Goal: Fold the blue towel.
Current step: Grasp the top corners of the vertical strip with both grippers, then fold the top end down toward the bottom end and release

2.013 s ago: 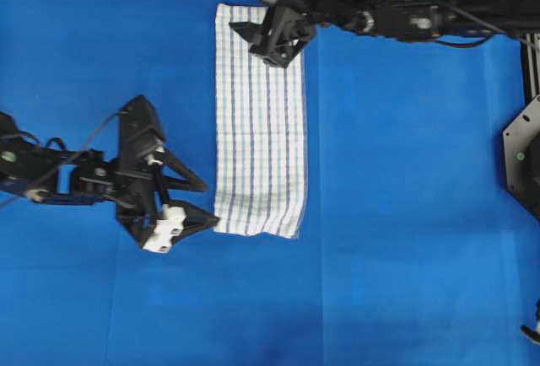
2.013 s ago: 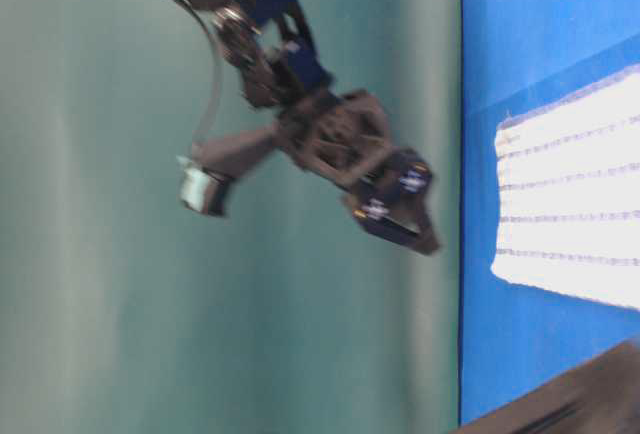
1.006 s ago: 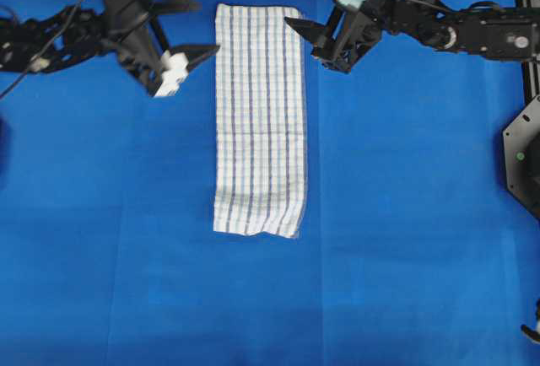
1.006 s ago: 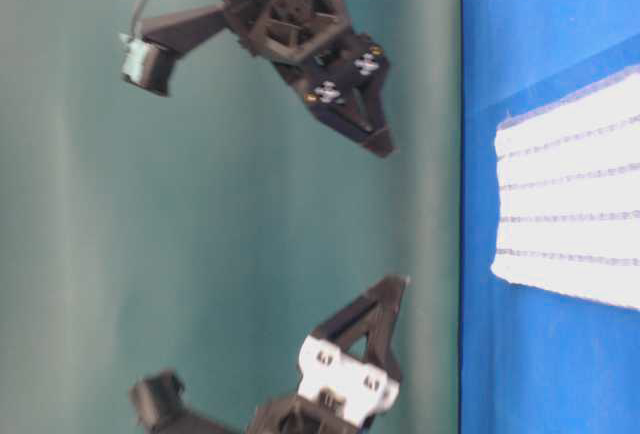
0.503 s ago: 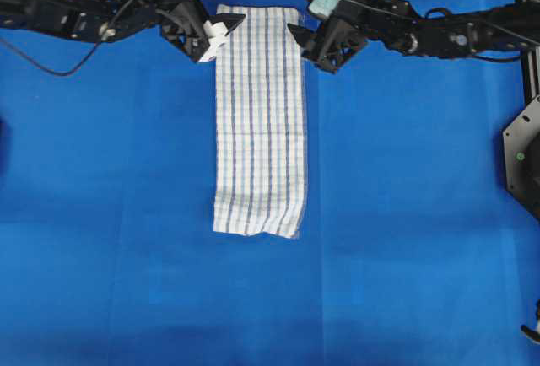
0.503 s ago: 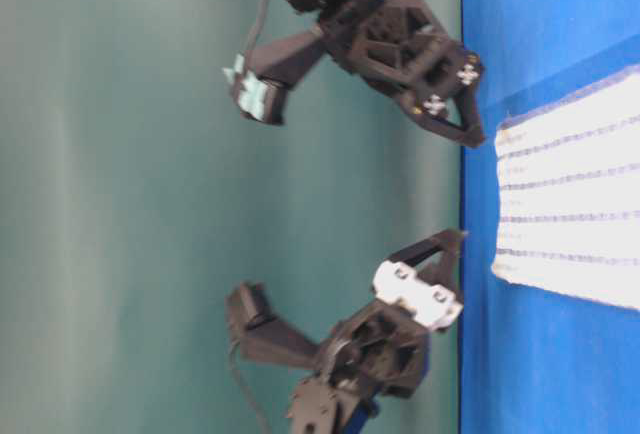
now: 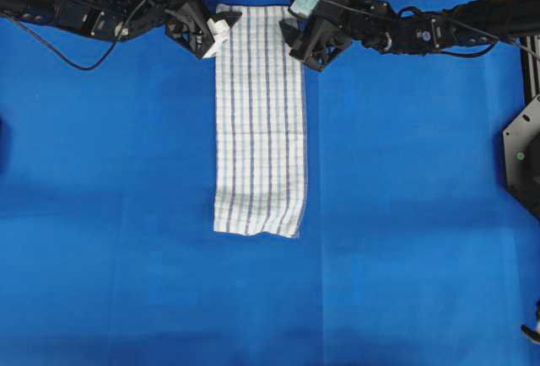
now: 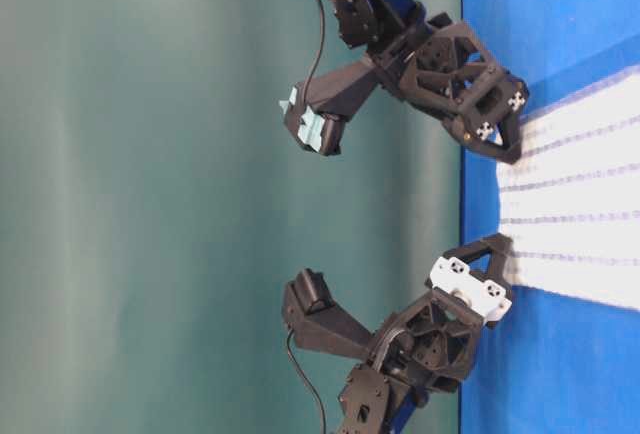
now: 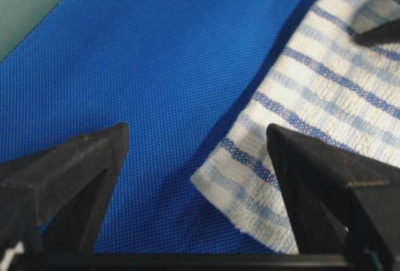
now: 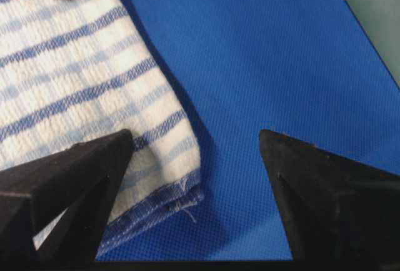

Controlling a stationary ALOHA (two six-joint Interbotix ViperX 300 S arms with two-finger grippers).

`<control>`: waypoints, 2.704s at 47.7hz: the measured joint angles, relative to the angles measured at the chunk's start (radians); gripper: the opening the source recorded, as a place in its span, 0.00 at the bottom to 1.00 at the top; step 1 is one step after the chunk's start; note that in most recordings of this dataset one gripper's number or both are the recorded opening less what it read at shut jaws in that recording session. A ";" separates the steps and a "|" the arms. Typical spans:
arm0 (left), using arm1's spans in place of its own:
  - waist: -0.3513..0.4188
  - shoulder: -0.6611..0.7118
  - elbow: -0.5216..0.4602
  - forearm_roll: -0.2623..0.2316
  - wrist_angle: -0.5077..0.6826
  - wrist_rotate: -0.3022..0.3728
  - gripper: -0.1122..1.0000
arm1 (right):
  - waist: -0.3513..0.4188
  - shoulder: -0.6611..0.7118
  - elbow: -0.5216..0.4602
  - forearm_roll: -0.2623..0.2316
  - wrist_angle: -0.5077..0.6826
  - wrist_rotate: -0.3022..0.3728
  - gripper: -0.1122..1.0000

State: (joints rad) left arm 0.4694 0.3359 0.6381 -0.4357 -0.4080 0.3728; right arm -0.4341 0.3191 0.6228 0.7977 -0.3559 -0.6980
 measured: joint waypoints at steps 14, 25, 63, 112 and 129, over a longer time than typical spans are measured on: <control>-0.023 0.009 -0.002 0.000 0.000 -0.012 0.34 | 0.006 0.020 -0.018 -0.011 0.000 0.000 0.32; -0.040 0.012 -0.011 0.002 0.002 0.009 0.10 | 0.005 0.020 -0.021 -0.015 0.028 0.000 0.07; -0.020 -0.005 -0.072 0.003 0.080 0.112 0.10 | 0.002 -0.020 -0.017 -0.014 0.008 0.000 0.07; -0.060 -0.238 -0.052 0.003 0.282 0.198 0.10 | 0.083 -0.279 0.138 -0.005 -0.014 0.012 0.07; -0.238 -0.351 0.017 0.003 0.301 0.179 0.10 | 0.249 -0.399 0.209 0.038 -0.012 0.015 0.07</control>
State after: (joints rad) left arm 0.2316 -0.0153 0.6550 -0.4326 -0.1074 0.5522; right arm -0.1856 -0.0798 0.8314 0.8360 -0.3682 -0.6826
